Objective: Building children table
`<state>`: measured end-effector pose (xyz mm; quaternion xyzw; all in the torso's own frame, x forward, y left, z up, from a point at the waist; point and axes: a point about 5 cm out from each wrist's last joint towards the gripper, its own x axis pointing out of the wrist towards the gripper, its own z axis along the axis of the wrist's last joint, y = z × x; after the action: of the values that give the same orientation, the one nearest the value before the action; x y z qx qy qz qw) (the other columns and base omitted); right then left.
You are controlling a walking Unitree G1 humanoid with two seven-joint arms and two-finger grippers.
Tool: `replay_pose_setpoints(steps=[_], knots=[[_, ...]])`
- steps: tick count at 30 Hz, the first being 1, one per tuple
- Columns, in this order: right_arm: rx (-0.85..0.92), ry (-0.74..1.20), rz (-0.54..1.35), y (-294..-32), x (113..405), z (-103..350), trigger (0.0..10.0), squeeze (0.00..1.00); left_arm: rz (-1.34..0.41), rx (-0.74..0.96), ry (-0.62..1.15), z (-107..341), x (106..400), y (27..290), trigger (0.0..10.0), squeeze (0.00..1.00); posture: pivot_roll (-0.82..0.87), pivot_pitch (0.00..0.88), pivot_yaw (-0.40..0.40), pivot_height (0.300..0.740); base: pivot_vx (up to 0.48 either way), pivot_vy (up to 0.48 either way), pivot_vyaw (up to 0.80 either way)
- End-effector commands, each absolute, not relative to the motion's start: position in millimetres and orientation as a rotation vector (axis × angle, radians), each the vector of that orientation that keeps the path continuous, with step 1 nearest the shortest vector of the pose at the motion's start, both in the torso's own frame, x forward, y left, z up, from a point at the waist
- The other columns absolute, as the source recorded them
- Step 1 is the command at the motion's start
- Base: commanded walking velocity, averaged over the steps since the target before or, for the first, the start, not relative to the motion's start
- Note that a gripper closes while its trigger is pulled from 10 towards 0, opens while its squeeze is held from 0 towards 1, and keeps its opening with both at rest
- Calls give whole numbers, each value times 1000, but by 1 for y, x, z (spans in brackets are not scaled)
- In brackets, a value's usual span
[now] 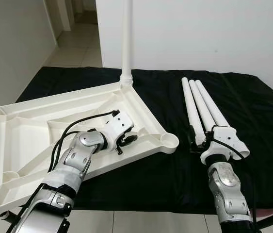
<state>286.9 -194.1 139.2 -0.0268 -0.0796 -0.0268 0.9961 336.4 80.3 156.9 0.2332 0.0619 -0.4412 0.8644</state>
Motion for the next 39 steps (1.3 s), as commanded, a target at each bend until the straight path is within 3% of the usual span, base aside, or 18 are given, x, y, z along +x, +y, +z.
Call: replay_pose_setpoints(steps=[1, 13, 16, 23, 24, 30, 31, 32, 33, 39], knots=[[-44, -159, -62, -196, 287, 138, 10000, 0, -962, 497, 120, 163, 333, 79, 10000, 0, -57, 0, 7, 740, 0, 0, 0], [-25, -167, -74, -196, 296, 140, 10000, 0, -1000, 332, -23, 190, 320, 64, 10000, 0, -56, 0, -8, 740, 0, 0, 0], [-4, -158, -111, -194, 305, 142, 10000, 0, -946, 128, -83, 208, 320, 59, 10000, 0, -67, 0, -13, 740, 0, 0, 0], [23, -148, -123, -191, 311, 142, 10000, 0, -892, -32, -90, 218, 321, 60, 10000, 0, -78, 0, -16, 740, 0, 0, 0], [41, -139, -139, -191, 313, 140, 10000, 1000, -878, -48, -97, 219, 320, 60, 10000, 0, -73, 0, -20, 740, 0, 0, 0], [57, -83, -201, -195, 315, 129, 10000, 1000, -824, -121, -77, 216, 317, 56, 10000, 0, -66, 0, -21, 740, 0, 0, 0], [55, -62, -222, -197, 315, 124, 10000, 675, -807, -144, -68, 215, 314, 55, 10000, 0, -65, 0, -22, 740, 0, 0, 0], [55, -62, -222, -197, 315, 124, 10000, 675, -807, -144, -68, 215, 314, 55, 10000, 0, -65, 0, -22, 740, 0, 0, 0], [66, -33, -240, -199, 314, 119, 10000, 0, -796, -158, -66, 214, 311, 54, 10000, 0, -58, 0, -27, 740, 0, 0, 0], [90, 25, -257, -200, 312, 106, 10000, 0, -769, -152, -72, 214, 309, 53, 10000, 0, -51, 0, -32, 740, 0, 0, 0]])
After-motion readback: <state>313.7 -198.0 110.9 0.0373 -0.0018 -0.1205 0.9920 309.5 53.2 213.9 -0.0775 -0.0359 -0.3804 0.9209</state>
